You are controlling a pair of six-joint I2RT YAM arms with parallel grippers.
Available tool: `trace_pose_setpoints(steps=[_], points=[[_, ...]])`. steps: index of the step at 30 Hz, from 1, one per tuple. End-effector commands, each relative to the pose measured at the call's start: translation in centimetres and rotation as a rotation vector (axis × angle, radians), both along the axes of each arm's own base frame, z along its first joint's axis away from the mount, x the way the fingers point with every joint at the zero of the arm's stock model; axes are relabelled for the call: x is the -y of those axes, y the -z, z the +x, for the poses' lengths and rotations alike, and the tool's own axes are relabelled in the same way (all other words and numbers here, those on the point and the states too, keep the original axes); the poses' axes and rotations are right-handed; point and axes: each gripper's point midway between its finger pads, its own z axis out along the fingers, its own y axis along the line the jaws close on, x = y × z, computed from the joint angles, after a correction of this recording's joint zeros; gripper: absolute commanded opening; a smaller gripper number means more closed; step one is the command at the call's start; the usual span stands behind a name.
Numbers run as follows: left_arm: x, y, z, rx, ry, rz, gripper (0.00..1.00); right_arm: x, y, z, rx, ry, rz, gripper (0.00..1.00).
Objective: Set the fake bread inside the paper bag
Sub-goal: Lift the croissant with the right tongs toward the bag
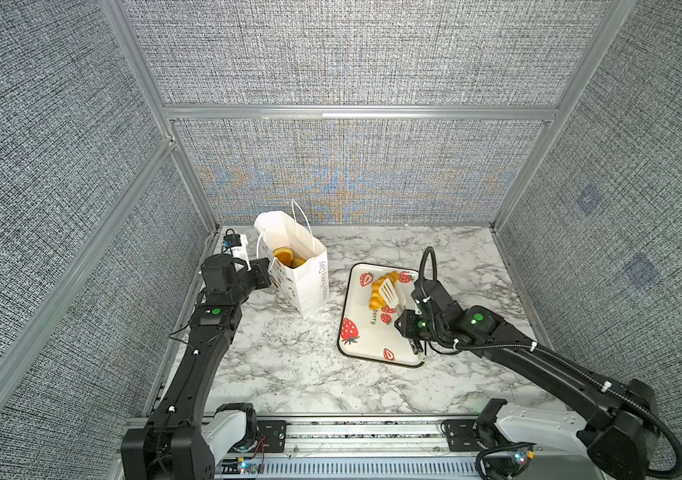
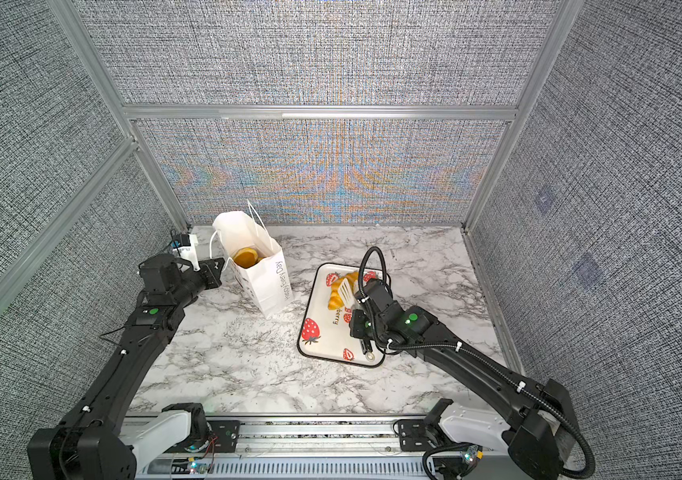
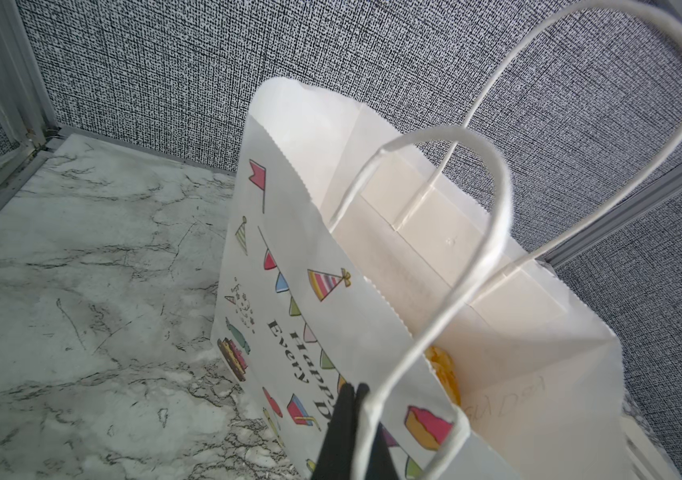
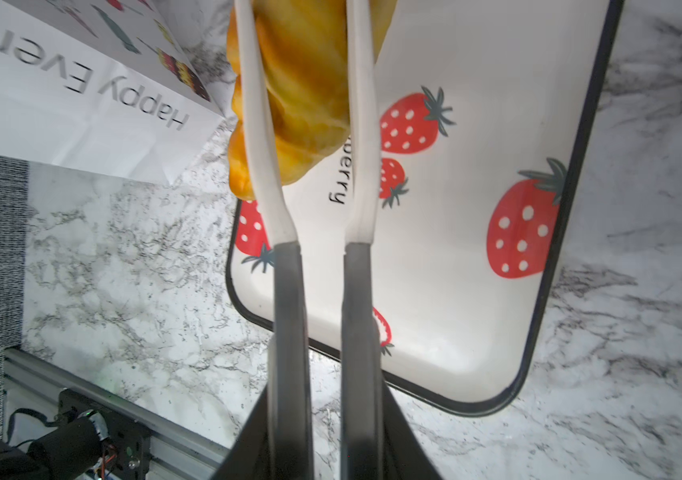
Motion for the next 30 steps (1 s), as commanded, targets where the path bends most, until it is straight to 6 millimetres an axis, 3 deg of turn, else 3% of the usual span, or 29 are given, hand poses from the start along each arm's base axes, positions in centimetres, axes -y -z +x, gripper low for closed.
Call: trace_pose_setpoints(steps=[1,11,30], points=[[0.2,-0.2,-0.1,0.008,0.013,0.006,0.0,-1.0,-2.6,1.3,0.106,-0.022,0.045,0.29],[0.1,-0.2,-0.1,0.006,0.01,0.008,0.0,-3.2,-7.4,2.3,0.25,-0.098,0.062,0.29],[0.1,-0.1,0.0,0.004,0.009,0.01,0.0,-7.3,-14.2,2.4,0.518,-0.23,-0.191,0.29]])
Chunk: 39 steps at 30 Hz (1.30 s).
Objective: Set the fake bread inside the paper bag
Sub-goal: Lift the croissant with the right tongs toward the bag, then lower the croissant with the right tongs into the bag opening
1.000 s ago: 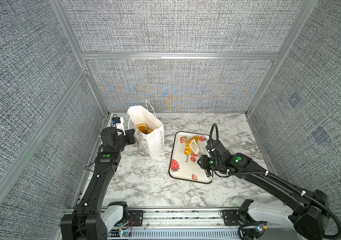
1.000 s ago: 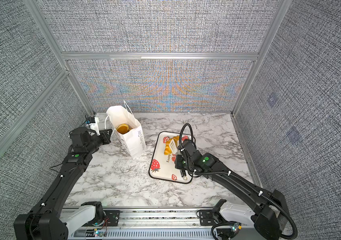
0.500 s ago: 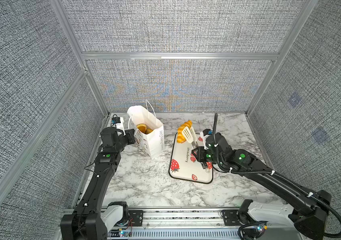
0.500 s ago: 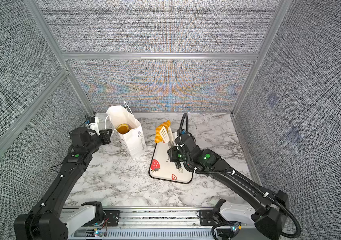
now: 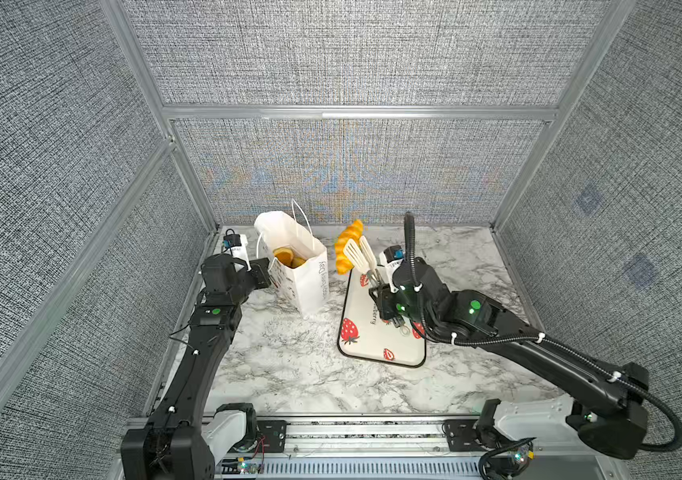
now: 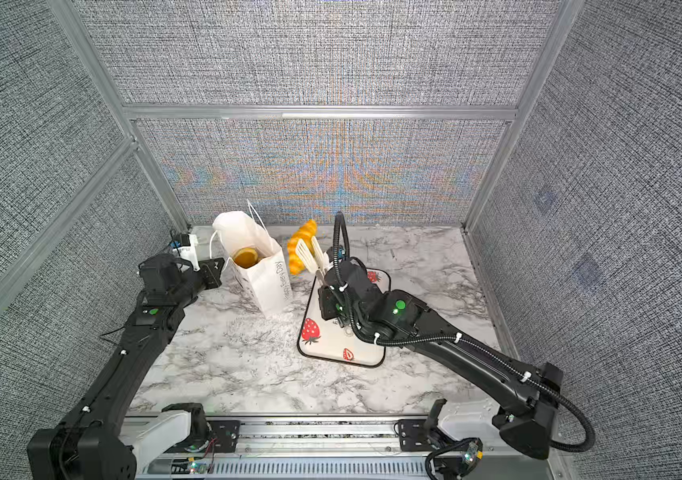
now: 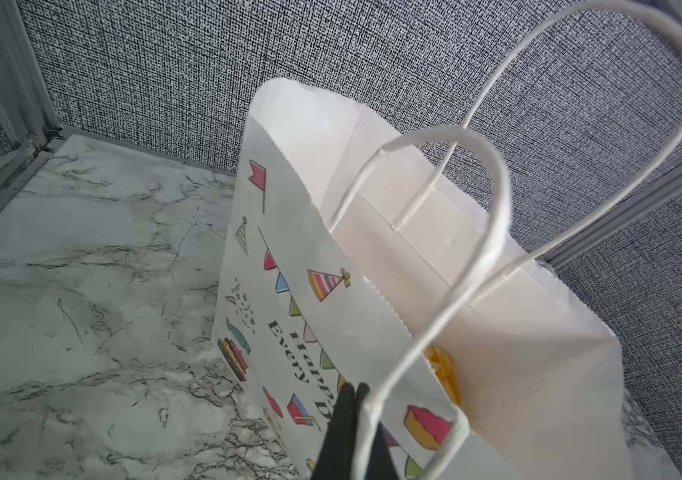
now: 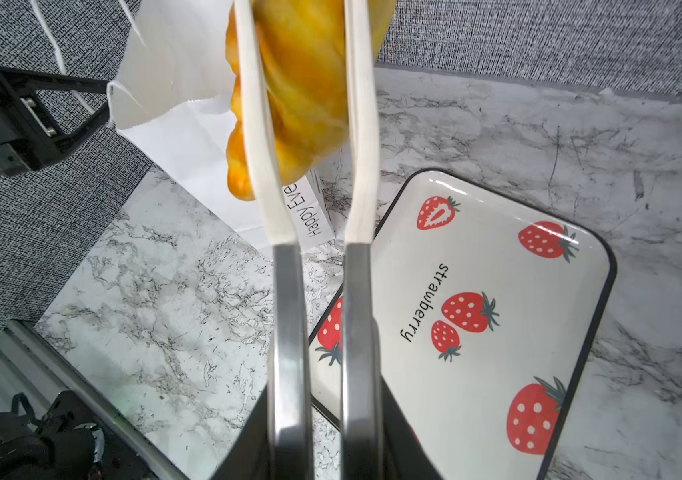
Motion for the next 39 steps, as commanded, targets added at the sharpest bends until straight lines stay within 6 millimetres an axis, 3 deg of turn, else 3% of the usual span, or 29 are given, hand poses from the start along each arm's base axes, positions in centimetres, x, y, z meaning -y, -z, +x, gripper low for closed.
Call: trace_pose_setpoints(steps=[1,17,27,39], points=[[0.1,-0.1,0.0,0.003,0.01,0.009,0.0,0.0,-1.8,0.7,0.11,0.018,-0.087,0.29],[0.1,0.1,0.0,-0.001,0.008,0.01,0.0,-6.5,-5.5,0.8,0.323,-0.095,-0.275,0.3],[0.0,0.0,-0.1,0.002,0.006,0.011,0.0,-8.6,-5.8,2.9,0.384,-0.077,-0.401,0.3],[-0.1,-0.2,-0.1,0.006,0.0,0.014,0.0,-10.6,-3.8,5.2,0.382,-0.089,-0.497,0.3]])
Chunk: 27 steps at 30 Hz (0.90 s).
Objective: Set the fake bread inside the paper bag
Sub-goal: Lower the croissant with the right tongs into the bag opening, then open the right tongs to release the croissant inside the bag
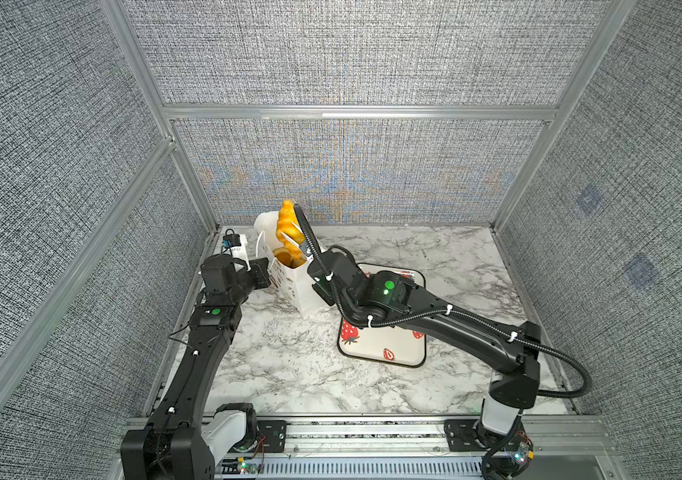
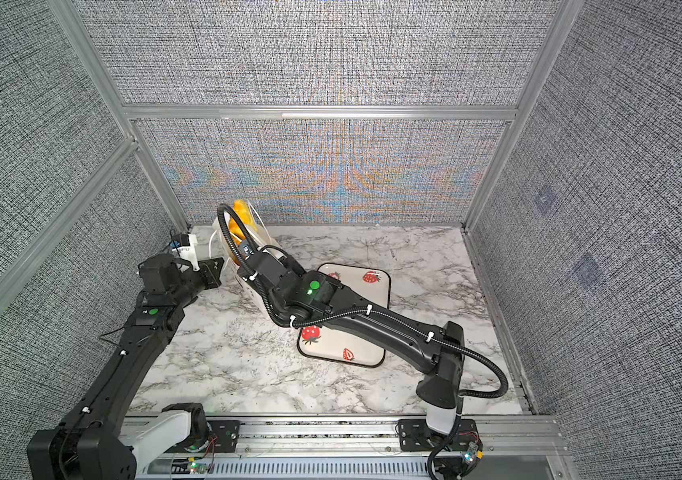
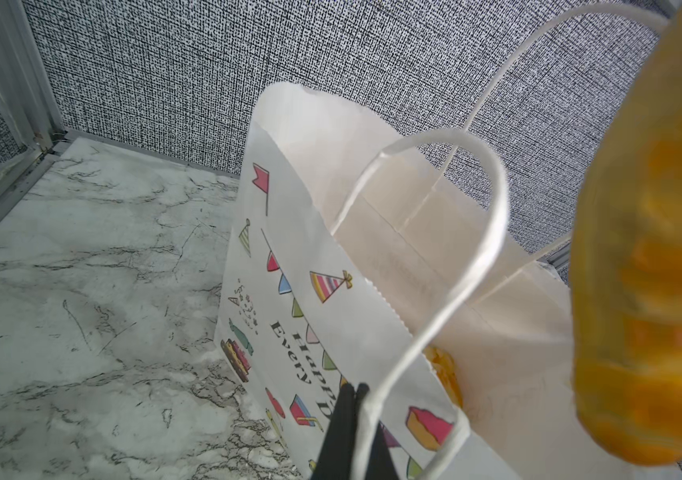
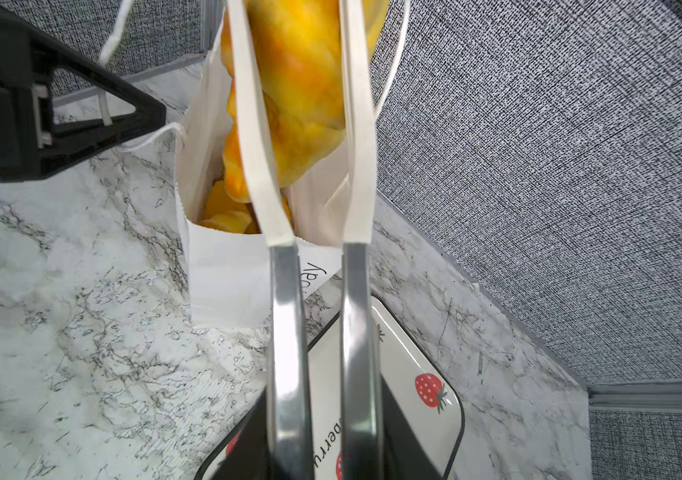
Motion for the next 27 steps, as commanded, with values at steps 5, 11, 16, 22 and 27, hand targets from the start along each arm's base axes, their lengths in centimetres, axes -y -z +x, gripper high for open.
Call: trace_pose_setpoints(steps=[5,11,16,22,27], points=[[0.1,-0.1,-0.1,0.003,0.007,0.009,0.0,-0.1,0.4,1.4,0.002,0.02,-0.02,0.3],[0.0,-0.1,-0.1,0.001,0.003,0.011,0.0,-0.4,1.1,1.6,-0.016,0.016,-0.027,0.31],[0.0,-0.1,-0.1,0.002,0.002,0.012,0.0,-0.6,2.1,1.5,-0.038,0.015,-0.037,0.33],[0.0,-0.1,-0.1,0.003,0.003,0.012,0.0,-0.6,2.5,1.4,-0.049,0.015,-0.04,0.37],[0.0,0.0,-0.1,0.0,0.003,0.011,0.0,-0.5,2.4,1.3,-0.049,0.016,-0.039,0.42]])
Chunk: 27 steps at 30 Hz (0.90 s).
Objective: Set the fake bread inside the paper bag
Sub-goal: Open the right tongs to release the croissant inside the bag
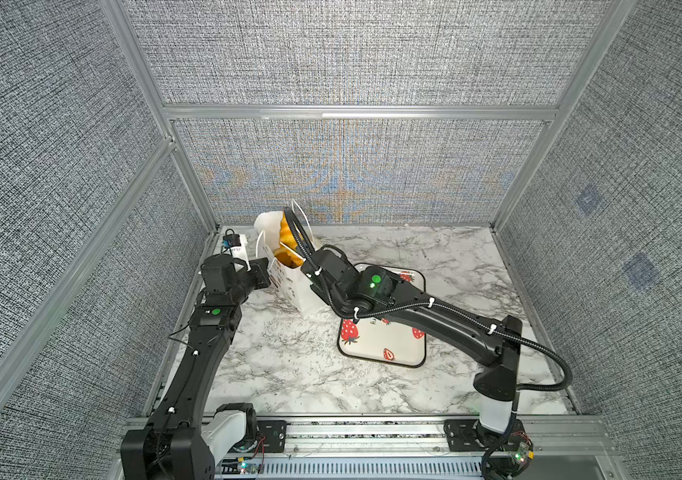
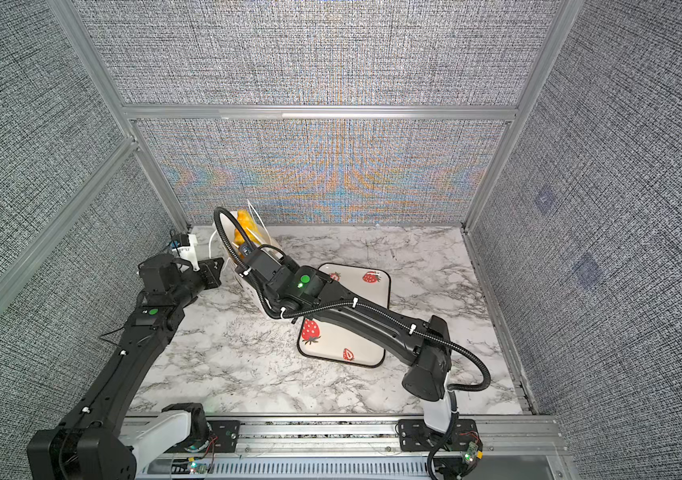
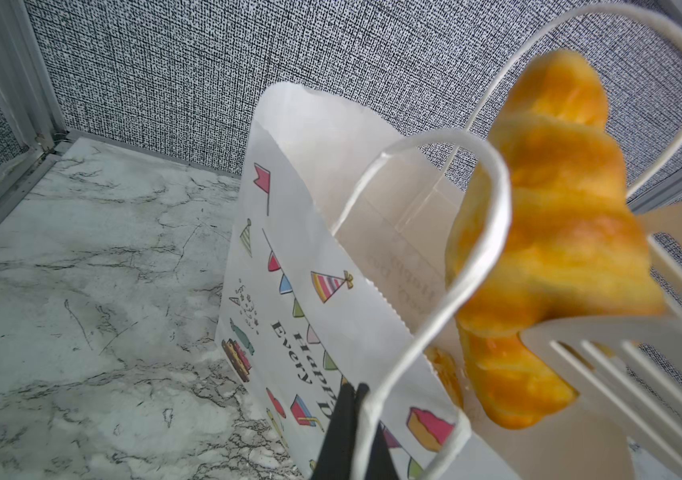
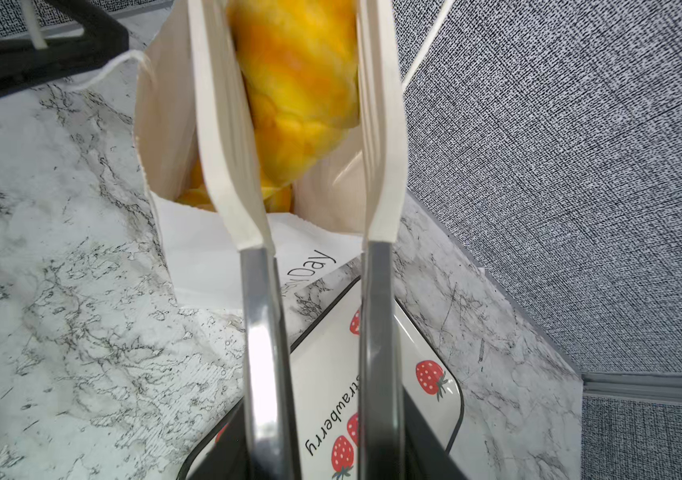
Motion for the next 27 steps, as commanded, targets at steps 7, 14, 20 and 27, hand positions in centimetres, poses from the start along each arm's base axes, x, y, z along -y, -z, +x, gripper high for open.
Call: trace_pose_setpoints(steps=[7,14,20,27], points=[[0.0,0.0,-0.1,0.001,0.006,0.011,0.0,0.1,-0.7,0.0,0.011,0.018,0.039,0.46],[0.1,-0.1,-0.1,0.001,0.007,0.01,0.0,0.2,-1.4,-0.1,0.018,0.017,0.05,0.49],[0.1,-0.1,-0.1,0.003,0.009,0.009,0.0,0.4,-2.1,-0.4,0.024,0.019,0.067,0.5],[0.2,-0.3,-0.1,0.008,0.015,0.004,0.0,1.0,-3.3,-0.8,0.029,0.026,0.108,0.49]])
